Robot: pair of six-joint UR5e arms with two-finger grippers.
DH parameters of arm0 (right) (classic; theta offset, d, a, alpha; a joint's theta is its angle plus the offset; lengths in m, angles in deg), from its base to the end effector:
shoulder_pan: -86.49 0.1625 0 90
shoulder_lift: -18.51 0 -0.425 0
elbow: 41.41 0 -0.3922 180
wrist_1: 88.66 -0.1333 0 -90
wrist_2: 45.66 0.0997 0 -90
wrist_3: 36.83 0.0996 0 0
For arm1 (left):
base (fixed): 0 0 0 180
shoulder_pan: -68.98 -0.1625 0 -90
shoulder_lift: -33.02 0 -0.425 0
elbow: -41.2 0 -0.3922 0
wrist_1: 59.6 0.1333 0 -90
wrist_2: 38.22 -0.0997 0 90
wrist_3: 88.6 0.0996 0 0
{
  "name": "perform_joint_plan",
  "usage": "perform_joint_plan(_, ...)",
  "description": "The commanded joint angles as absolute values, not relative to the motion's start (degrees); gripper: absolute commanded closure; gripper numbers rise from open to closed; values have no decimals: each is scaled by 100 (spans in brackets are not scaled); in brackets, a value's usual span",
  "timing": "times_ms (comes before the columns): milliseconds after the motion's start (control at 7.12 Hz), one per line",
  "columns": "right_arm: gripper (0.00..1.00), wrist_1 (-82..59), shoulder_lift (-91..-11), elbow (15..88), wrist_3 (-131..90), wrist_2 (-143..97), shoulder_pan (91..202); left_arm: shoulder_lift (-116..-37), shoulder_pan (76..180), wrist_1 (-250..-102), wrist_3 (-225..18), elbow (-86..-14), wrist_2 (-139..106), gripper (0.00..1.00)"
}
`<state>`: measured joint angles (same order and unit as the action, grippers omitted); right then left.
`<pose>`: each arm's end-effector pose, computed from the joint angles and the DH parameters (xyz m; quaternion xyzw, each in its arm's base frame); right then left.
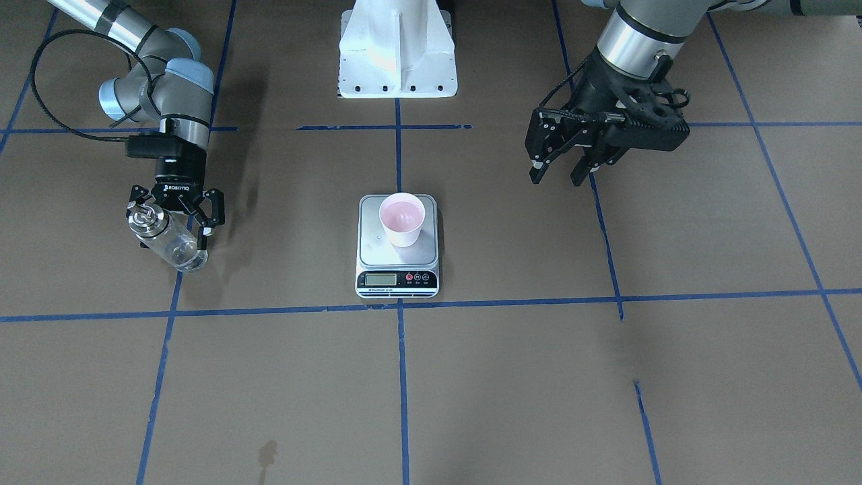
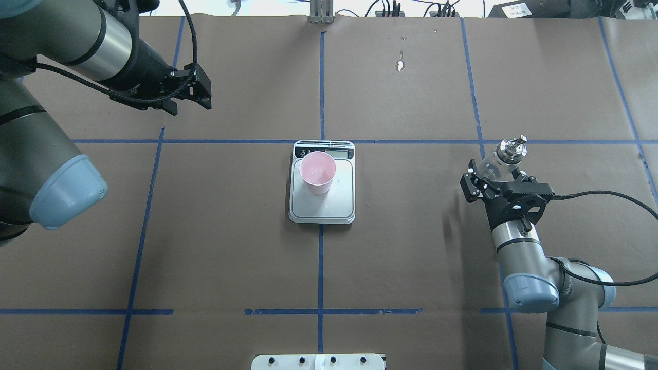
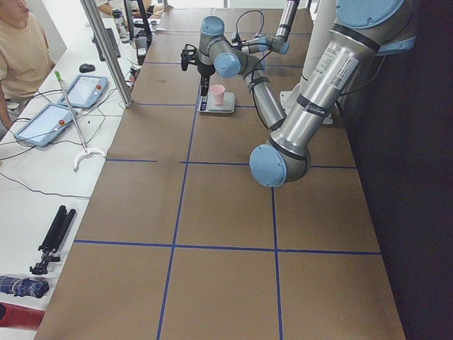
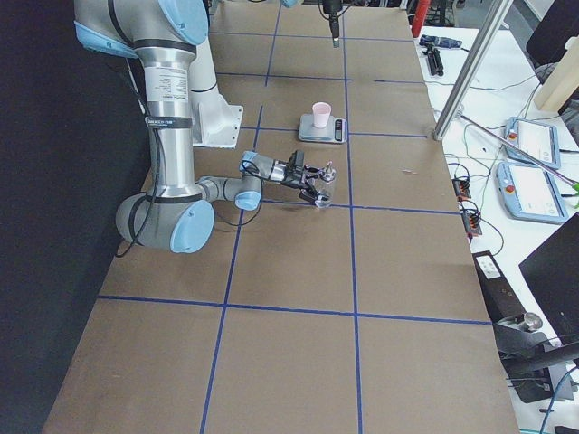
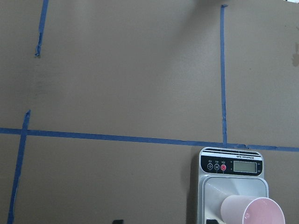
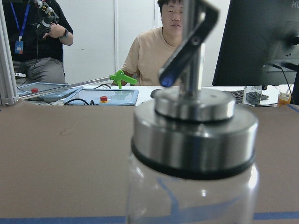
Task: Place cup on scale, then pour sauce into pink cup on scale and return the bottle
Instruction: 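Lower the glass sauce bottle onto the table with the right gripper, then open the right gripper and pull it back from the bottle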
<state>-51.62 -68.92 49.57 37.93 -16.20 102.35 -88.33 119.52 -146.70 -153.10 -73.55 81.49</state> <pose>-0.4270 -0.3500 0.5067 0.5374 -0.2749 0.2427 0.7595 0.2967 -0.4925 0.1719 0.0860 0.4821 -0.0753 0.8686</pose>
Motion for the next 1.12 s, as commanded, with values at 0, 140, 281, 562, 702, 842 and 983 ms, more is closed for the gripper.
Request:
perform_joint_plan(0, 0, -5403, -7043, 4982, 3796, -1997, 9916, -8836, 11952, -14609, -15320, -7359, 8149, 33)
perform_joint_plan(140, 0, -5403, -7061, 4974, 3796, -2086, 9819, -8827, 11952, -14609, -15320, -7359, 8149, 33)
perform_joint_plan(281, 0, -5403, -7113, 4982, 3796, -2191, 9731, -8827, 11952, -14609, -15320, -7359, 8149, 33)
perform_joint_plan(562, 0, -6065, -7611, 4974, 3796, -2245, 9503, -8827, 11952, -14609, -15320, -7359, 8149, 33)
perform_joint_plan(702, 0, -6402, -7858, 4948, 3796, -2263, 9353, -8827, 11943, -14609, -15329, -7350, 8149, 33)
perform_joint_plan(842, 0, -6405, -7895, 4947, 3796, -2332, 9282, -8827, 11943, -14609, -15329, -7350, 8149, 33)
perform_joint_plan(983, 0, -6553, -8087, 4939, 3796, -2324, 9264, -8827, 11943, -14609, -15329, -7341, 8149, 33)
